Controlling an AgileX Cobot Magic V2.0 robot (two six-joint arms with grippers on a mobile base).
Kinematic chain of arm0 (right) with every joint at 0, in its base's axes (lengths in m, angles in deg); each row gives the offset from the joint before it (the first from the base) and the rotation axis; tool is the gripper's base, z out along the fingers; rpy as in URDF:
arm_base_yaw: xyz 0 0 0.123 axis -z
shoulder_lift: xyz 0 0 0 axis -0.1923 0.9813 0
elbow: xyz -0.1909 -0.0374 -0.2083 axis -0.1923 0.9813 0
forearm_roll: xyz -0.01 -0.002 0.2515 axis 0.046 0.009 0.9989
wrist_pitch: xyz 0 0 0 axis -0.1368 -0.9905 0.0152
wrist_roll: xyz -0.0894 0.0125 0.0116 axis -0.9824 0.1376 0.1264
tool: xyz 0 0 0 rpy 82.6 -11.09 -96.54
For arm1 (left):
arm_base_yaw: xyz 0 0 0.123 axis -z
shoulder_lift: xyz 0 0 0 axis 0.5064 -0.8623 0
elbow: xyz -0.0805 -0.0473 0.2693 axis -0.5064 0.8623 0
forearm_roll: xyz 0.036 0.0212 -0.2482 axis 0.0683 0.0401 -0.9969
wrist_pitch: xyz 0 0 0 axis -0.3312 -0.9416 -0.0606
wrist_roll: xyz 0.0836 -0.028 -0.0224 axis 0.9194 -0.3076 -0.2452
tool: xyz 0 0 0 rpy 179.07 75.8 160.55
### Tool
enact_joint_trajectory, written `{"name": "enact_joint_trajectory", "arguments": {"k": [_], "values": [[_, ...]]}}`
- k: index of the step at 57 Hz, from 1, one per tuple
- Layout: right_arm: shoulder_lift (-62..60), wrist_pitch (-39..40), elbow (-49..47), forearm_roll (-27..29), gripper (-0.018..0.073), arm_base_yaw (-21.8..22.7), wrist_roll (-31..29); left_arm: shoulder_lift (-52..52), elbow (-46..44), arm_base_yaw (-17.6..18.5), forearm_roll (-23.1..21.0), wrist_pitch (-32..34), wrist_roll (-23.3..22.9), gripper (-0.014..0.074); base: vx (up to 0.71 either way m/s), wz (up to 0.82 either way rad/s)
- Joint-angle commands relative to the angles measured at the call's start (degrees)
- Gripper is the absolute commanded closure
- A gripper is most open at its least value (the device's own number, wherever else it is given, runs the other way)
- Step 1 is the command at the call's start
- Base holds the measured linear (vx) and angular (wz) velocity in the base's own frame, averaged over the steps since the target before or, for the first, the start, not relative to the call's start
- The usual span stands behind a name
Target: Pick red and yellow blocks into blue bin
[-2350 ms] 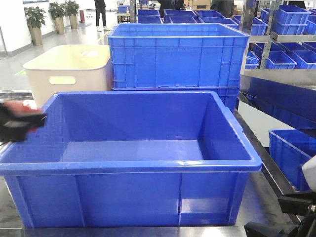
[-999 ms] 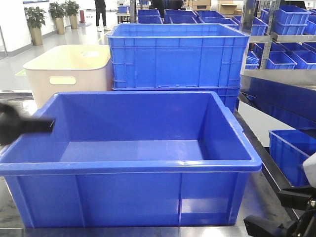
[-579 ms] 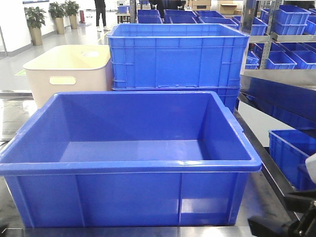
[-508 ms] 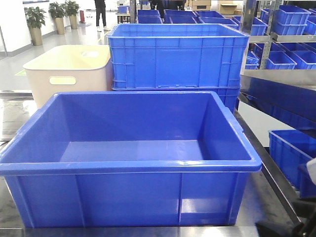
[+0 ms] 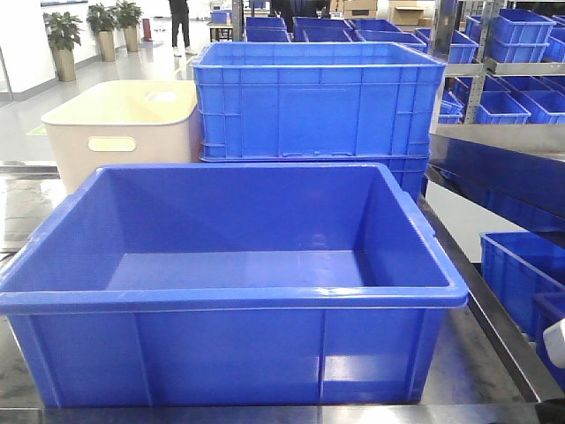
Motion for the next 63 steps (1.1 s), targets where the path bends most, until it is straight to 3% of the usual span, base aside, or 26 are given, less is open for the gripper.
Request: {"name": "enact_joint_trajectory", "arguments": {"k": [1, 17, 54, 63], "values": [[-0.6, 4.4, -1.5, -0.4, 0.0298, 0.0, -0.2, -0.3, -1.4, 0.1, 0.0, 4.5, -0.5, 0.0378, 0.0, 0.0], [-0.6, 4.4, -1.5, -0.4, 0.0576, 0.0, -0.5, -0.3, -1.4, 0.1, 0.0, 4.0, -0.4, 0.0587, 0.0, 0.0], [-0.6, 4.2, -1.5, -0.2, 0.0569, 0.0, -0.2, 0.8, -1.4, 0.1, -0.1, 3.8, -0.4, 0.0605, 0.0, 0.0], [-0.6, 4.2, -1.5, -0.2, 0.0569, 0.0, -0.2, 7.0, 1.3, -4.1, 1.5, 8.2, 0.1, 0.0605, 0.0, 0.0]]}}
